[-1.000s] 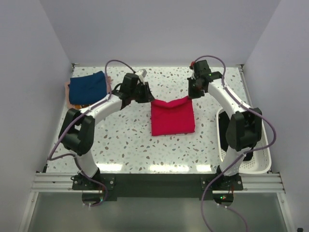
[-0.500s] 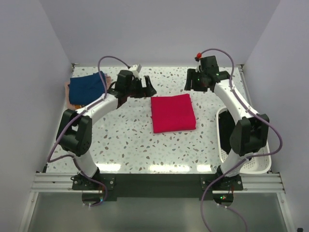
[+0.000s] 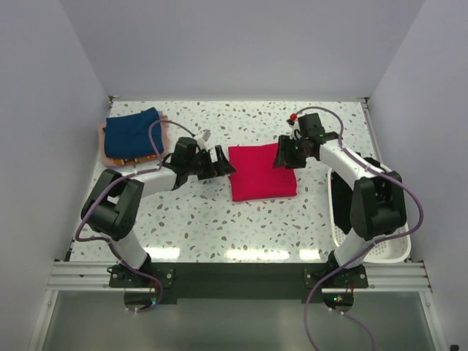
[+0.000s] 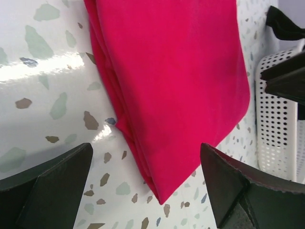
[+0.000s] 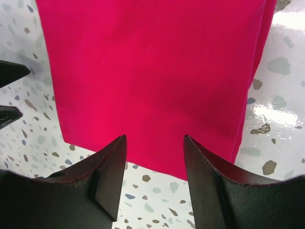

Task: Fold and stack the t-shirts
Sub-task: Fold the tshirt, then neatly place the folded tshirt to the corner

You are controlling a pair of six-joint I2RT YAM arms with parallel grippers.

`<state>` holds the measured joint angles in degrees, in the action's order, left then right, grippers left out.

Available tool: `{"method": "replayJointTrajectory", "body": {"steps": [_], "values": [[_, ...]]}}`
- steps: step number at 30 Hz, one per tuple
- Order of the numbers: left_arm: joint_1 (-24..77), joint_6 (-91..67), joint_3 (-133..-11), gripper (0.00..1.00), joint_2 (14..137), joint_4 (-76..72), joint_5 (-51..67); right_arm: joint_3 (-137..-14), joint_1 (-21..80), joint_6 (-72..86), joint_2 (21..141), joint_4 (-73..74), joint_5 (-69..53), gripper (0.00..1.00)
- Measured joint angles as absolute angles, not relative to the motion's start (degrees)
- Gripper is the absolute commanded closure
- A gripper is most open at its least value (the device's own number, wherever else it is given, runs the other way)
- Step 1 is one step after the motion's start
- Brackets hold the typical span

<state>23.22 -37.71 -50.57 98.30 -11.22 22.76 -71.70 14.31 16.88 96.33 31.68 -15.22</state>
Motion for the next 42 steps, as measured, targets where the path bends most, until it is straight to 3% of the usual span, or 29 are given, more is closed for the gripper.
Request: {"method": "replayJointTrajectory", "body": {"steps": [16,38,41,42], "values": [[23.5,-47.5,-42.9,0.00,101.9,-28.3,25.8,-67.8,14.3,16.9,104.9,28.6,-16.0,0.47],[34.9,-52.6,-55.9,0.00,114.8,-33.7,14.7,-65.3,14.2,16.8,104.7,24.6,-18.4,0.48],[35.7,-53.2,-57.3,0.09,115.9,-33.7,13.7,-65.1,14.2,16.6,104.7,24.2,-19.1,0.48],[35.8,-53.4,-57.6,0.20,116.1,-33.6,13.3,-65.1,14.2,16.5,104.7,24.1,-19.3,0.48]]}}
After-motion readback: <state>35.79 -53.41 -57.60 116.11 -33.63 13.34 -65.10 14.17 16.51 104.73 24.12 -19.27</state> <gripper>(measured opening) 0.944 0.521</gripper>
